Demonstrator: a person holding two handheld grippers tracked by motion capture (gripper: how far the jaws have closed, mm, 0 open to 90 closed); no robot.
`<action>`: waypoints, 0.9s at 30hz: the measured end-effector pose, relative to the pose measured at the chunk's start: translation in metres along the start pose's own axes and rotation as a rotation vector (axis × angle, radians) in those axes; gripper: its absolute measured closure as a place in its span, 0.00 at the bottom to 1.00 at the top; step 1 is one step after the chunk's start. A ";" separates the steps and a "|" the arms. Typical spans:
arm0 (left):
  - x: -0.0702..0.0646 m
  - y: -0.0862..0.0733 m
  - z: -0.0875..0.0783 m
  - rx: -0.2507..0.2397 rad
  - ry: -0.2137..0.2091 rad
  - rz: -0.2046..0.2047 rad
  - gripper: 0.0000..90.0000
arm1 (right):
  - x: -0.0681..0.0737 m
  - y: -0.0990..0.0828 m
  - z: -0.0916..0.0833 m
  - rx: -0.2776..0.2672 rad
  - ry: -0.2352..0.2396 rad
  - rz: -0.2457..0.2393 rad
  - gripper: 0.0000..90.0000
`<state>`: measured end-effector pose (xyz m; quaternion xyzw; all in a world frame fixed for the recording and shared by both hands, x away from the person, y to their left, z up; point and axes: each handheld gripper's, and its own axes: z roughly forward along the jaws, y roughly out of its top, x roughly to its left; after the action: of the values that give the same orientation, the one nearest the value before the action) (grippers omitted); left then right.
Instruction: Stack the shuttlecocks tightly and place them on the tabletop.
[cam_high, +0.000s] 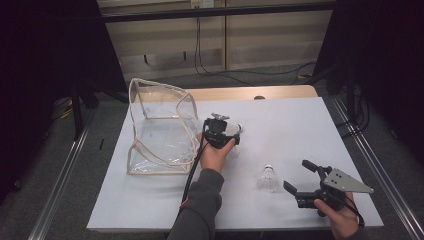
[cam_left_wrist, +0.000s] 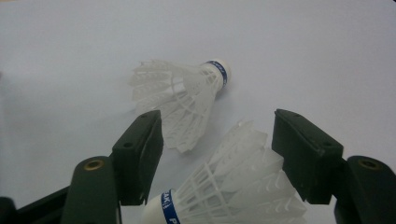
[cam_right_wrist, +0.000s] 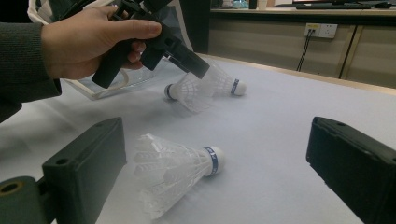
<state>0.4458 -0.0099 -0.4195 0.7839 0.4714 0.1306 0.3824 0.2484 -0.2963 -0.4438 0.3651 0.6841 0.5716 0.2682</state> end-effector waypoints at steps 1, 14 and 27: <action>0.000 0.000 0.000 0.000 -0.003 -0.003 0.36 | 0.000 0.000 0.000 0.000 0.000 0.000 0.05; 0.001 0.001 -0.003 0.003 -0.027 -0.008 0.33 | 0.000 0.000 0.000 0.000 0.001 -0.001 0.05; -0.005 0.001 -0.011 0.009 -0.066 0.020 0.45 | 0.000 0.000 0.000 0.000 0.001 -0.001 0.05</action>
<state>0.4383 -0.0091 -0.4105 0.7940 0.4515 0.1062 0.3929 0.2487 -0.2960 -0.4439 0.3645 0.6844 0.5716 0.2684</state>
